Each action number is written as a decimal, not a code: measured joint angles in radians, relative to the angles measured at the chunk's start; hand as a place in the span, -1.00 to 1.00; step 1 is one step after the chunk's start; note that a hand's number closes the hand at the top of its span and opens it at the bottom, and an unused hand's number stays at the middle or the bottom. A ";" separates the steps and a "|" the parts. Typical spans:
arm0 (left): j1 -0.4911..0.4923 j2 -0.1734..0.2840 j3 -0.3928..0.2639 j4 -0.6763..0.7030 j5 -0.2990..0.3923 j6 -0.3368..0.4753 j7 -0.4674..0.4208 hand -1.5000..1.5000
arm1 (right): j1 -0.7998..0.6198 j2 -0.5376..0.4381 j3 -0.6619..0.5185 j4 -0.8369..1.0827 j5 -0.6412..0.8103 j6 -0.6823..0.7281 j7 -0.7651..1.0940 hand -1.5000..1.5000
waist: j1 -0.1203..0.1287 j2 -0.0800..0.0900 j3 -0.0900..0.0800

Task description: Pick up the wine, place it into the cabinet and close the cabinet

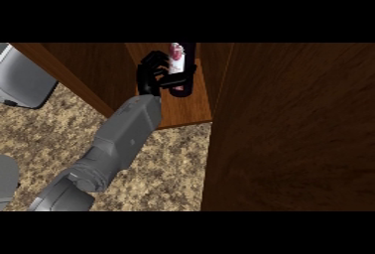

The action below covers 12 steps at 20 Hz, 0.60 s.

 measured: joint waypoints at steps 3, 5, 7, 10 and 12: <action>-0.012 0.017 -0.031 0.029 -0.035 0.023 0.000 1.00 | 0.002 0.004 0.003 0.000 -0.002 0.003 -0.005 -1.00 | 0.001 0.002 0.000; -0.017 0.031 -0.064 0.044 -0.070 0.059 0.001 1.00 | 0.002 0.006 0.005 0.000 -0.002 0.005 -0.007 -1.00 | -0.001 0.004 0.001; -0.019 0.044 -0.090 0.053 -0.098 0.094 0.002 1.00 | 0.001 0.007 0.005 0.000 -0.003 0.006 -0.010 -1.00 | -0.005 0.007 0.001; -0.017 0.064 -0.118 0.061 -0.128 0.141 0.006 1.00 | -0.001 0.006 0.008 -0.001 -0.003 0.010 -0.011 -1.00 | -0.010 0.009 0.001; -0.009 0.073 -0.135 0.064 -0.146 0.177 0.011 1.00 | -0.002 0.008 0.011 -0.001 -0.003 0.009 -0.012 -1.00 | -0.013 0.011 0.000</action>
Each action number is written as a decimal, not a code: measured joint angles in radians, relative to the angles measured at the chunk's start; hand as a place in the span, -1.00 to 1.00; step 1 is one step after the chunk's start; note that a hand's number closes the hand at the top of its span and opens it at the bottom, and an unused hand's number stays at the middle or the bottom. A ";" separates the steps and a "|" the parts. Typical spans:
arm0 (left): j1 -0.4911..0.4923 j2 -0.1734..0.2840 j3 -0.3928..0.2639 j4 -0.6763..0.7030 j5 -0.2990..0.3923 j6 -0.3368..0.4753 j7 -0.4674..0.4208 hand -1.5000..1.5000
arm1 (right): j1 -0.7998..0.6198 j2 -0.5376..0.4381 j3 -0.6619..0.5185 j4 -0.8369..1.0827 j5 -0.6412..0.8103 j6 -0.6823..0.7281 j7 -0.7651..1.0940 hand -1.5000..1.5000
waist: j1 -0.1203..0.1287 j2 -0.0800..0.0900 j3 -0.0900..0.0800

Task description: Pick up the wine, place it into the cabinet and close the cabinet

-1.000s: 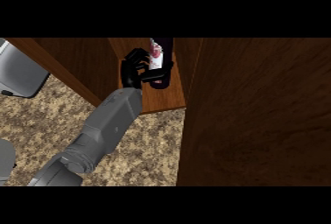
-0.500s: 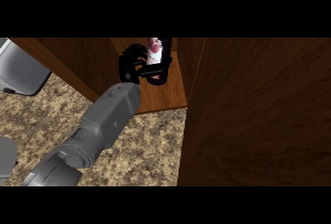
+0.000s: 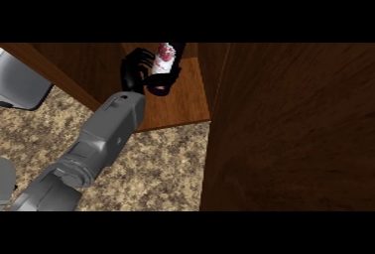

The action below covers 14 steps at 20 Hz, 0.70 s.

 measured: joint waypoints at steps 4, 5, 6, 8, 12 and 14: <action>0.019 0.011 -0.023 0.000 -0.025 0.037 0.012 1.00 | 0.004 0.001 -0.004 0.002 -0.001 0.004 -0.007 -1.00 | -0.002 0.004 0.001; 0.020 0.011 -0.026 -0.001 -0.029 0.047 0.018 1.00 | 0.001 0.002 -0.003 0.002 -0.002 0.004 -0.007 -1.00 | -0.003 0.004 0.001; 0.023 0.013 -0.028 -0.003 -0.031 0.053 0.021 1.00 | 0.002 -0.001 -0.006 0.001 -0.003 0.007 -0.006 -1.00 | -0.006 0.003 0.001; 0.028 0.014 -0.038 -0.006 -0.042 0.073 0.029 1.00 | -0.003 -0.003 -0.006 0.001 -0.003 0.009 -0.005 -1.00 | -0.009 0.004 0.000; 0.031 0.015 -0.049 -0.009 -0.054 0.051 0.054 -1.00 | -0.008 0.002 0.005 0.001 -0.004 0.008 -0.004 -1.00 | -0.011 0.004 0.000; 0.032 0.015 -0.047 -0.012 -0.052 0.042 0.057 -1.00 | -0.013 0.003 0.008 0.001 -0.004 0.007 -0.002 -1.00 | -0.010 0.004 0.000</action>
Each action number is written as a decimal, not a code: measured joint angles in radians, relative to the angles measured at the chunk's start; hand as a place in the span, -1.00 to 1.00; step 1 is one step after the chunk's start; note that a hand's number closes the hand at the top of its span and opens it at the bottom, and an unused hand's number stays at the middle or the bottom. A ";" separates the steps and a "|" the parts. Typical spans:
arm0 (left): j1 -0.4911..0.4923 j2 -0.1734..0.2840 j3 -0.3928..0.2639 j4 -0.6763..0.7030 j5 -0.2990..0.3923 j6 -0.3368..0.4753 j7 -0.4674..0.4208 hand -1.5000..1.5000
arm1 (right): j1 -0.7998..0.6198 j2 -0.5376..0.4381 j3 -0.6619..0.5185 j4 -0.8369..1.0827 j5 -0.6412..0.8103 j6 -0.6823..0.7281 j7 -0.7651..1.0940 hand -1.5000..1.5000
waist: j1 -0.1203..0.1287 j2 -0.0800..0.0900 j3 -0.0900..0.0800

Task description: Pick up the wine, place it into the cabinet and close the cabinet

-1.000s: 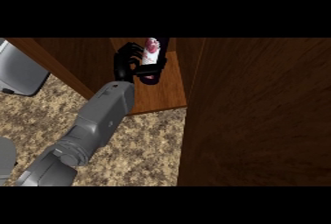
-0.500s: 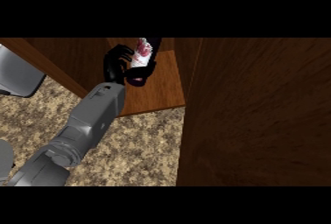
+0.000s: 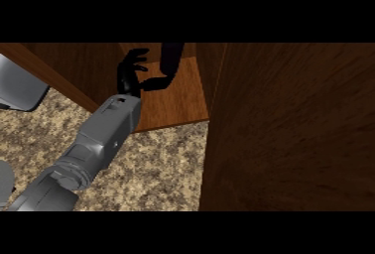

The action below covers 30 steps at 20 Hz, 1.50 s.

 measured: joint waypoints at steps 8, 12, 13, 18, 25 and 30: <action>0.001 0.002 0.012 -0.004 0.011 -0.031 0.025 -1.00 | 0.003 0.002 0.003 0.001 0.000 0.001 -0.002 -1.00 | 0.000 0.001 -0.001; -0.001 0.001 0.011 -0.007 0.010 -0.042 0.014 -1.00 | 0.000 0.002 0.005 0.000 0.000 0.000 0.000 -1.00 | 0.003 0.001 -0.004; -0.001 0.000 0.009 -0.009 0.008 -0.049 0.009 -1.00 | -0.001 0.003 0.004 0.000 0.000 -0.001 -0.002 -1.00 | 0.005 0.001 -0.005; 0.002 -0.005 -0.006 -0.027 -0.006 -0.142 -0.012 -1.00 | -0.007 0.002 0.006 0.001 0.000 -0.005 0.003 -1.00 | 0.014 0.000 -0.011; 0.010 -0.025 0.013 -0.106 0.012 -0.392 -0.095 -1.00 | -0.009 -0.002 -0.001 -0.002 0.011 -0.032 0.024 -1.00 | 0.060 -0.021 -0.011; 0.013 -0.050 0.064 -0.161 0.058 -0.556 -0.161 -1.00 | -0.006 -0.016 -0.016 -0.004 0.017 -0.046 0.042 -1.00 | 0.094 -0.036 -0.007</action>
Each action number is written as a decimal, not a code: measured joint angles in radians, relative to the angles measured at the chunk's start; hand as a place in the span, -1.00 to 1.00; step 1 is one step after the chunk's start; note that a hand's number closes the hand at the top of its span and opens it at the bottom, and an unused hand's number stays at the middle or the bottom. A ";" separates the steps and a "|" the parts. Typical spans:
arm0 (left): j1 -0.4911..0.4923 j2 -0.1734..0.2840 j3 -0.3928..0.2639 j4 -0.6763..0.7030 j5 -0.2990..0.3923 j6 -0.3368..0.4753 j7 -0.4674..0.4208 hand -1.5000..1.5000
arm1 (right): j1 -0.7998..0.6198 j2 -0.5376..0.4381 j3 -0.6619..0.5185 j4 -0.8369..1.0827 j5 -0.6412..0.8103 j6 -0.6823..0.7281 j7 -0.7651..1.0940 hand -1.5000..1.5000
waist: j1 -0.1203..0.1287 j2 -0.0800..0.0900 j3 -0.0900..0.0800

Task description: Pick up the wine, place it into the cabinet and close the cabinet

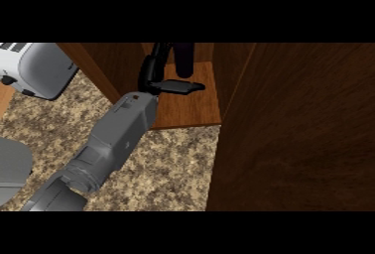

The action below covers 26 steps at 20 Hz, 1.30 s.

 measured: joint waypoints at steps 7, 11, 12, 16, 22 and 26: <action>0.013 -0.026 0.015 -0.070 0.002 -0.095 0.029 -1.00 | 0.015 -0.024 -0.010 -0.012 0.014 -0.018 0.027 -1.00 | 0.048 -0.023 0.004; 0.044 -0.027 0.000 -0.159 -0.019 -0.079 0.053 -1.00 | 0.007 -0.040 -0.017 -0.015 0.026 -0.035 0.048 -1.00 | 0.071 -0.034 0.006; 0.047 -0.026 -0.004 -0.191 -0.023 -0.067 0.070 -1.00 | 0.020 -0.039 -0.010 -0.020 0.029 -0.037 0.049 -1.00 | 0.077 -0.037 0.006; 0.102 -0.032 -0.057 -0.356 -0.051 -0.012 0.138 -1.00 | 0.017 -0.045 0.010 -0.020 0.038 -0.051 0.062 -1.00 | 0.093 -0.046 0.008; 0.221 -0.037 -0.155 -0.663 -0.079 0.107 0.275 -1.00 | 0.005 -0.049 0.017 -0.019 0.046 -0.061 0.060 -1.00 | 0.100 -0.048 0.008; 0.339 -0.030 -0.251 -0.886 -0.083 0.243 0.337 -1.00 | -0.006 -0.059 0.019 -0.019 0.049 -0.064 0.067 -1.00 | 0.099 -0.047 0.009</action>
